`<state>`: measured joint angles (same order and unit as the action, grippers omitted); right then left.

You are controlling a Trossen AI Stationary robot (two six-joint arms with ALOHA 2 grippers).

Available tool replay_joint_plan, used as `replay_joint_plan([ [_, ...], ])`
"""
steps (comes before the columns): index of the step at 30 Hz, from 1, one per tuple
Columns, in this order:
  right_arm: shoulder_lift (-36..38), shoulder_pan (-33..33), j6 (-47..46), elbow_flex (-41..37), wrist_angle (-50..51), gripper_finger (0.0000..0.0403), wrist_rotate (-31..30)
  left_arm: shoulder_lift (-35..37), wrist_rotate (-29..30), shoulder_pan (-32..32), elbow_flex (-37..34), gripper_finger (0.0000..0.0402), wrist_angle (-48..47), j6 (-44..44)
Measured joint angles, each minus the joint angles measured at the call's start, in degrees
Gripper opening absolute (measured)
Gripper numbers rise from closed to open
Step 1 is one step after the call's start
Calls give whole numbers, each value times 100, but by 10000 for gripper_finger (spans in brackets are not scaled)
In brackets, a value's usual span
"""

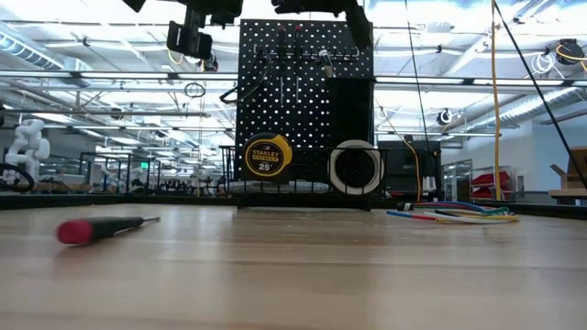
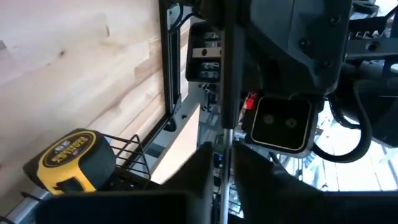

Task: Hang tools onto peg board
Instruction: Hang the screwdriver on the pegboard

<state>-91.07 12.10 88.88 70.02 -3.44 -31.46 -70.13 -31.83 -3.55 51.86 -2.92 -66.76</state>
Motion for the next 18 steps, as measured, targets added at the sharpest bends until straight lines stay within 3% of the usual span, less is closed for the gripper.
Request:
replay_joint_plan([
  [3,0,31,31,0,-42,11,-12,0,49,0,0,32,-4,23],
  [8,0,82,-350,0,-15,5,-5,1,52,-7,0,100,-4,563],
  [13,91,116,-1563,0,428,4,79,178,50,-88,2,158,-18,1317],
  [18,181,5,-2930,0,1234,3,99,500,83,-354,2,177,-44,2265],
])
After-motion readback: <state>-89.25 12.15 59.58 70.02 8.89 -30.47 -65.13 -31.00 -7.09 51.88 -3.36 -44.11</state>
